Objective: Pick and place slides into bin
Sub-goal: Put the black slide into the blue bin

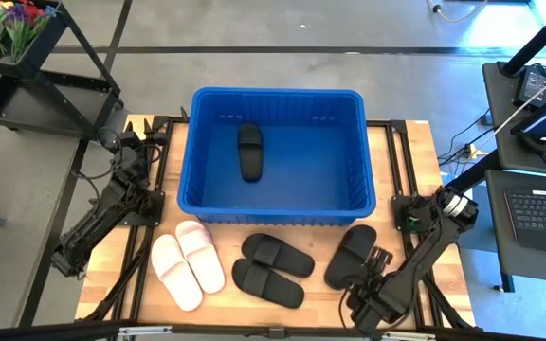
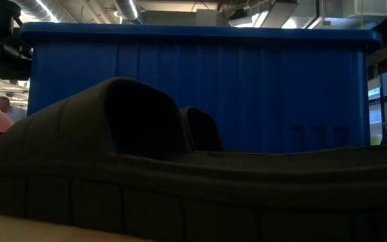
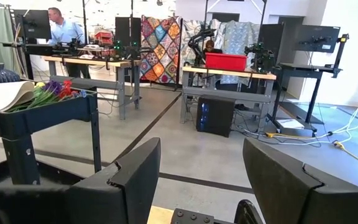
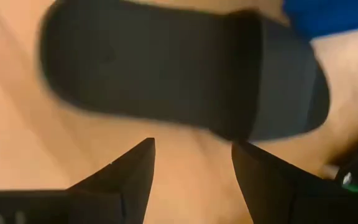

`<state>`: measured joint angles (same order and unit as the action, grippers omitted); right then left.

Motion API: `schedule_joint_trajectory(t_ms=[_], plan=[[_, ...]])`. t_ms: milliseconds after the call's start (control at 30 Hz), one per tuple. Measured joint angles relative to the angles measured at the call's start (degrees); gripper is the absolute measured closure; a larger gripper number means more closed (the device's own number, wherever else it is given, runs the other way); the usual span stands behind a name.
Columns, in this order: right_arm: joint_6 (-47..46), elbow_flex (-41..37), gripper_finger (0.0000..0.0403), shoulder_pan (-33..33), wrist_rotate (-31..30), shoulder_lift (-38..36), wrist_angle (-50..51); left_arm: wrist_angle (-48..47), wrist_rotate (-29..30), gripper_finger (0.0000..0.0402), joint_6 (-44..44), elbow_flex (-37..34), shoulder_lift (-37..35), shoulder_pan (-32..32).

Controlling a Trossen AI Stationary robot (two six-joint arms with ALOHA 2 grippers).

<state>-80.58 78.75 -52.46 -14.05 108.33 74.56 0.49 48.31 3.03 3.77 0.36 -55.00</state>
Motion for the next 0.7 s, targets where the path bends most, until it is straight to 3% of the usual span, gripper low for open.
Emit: schedule_joint_trajectory(t_ms=[400,700], plan=[[-0.2,-10.7,0.019,4.8,-0.2,-0.1,-3.3,0.0,0.0,0.0178,0.0,0.0,0.0,0.0],[1.6,-10.2,0.019,5.4,-2.3,0.0,-3.7,0.0,0.0,0.0178,0.0,0.0,0.0,0.0]])
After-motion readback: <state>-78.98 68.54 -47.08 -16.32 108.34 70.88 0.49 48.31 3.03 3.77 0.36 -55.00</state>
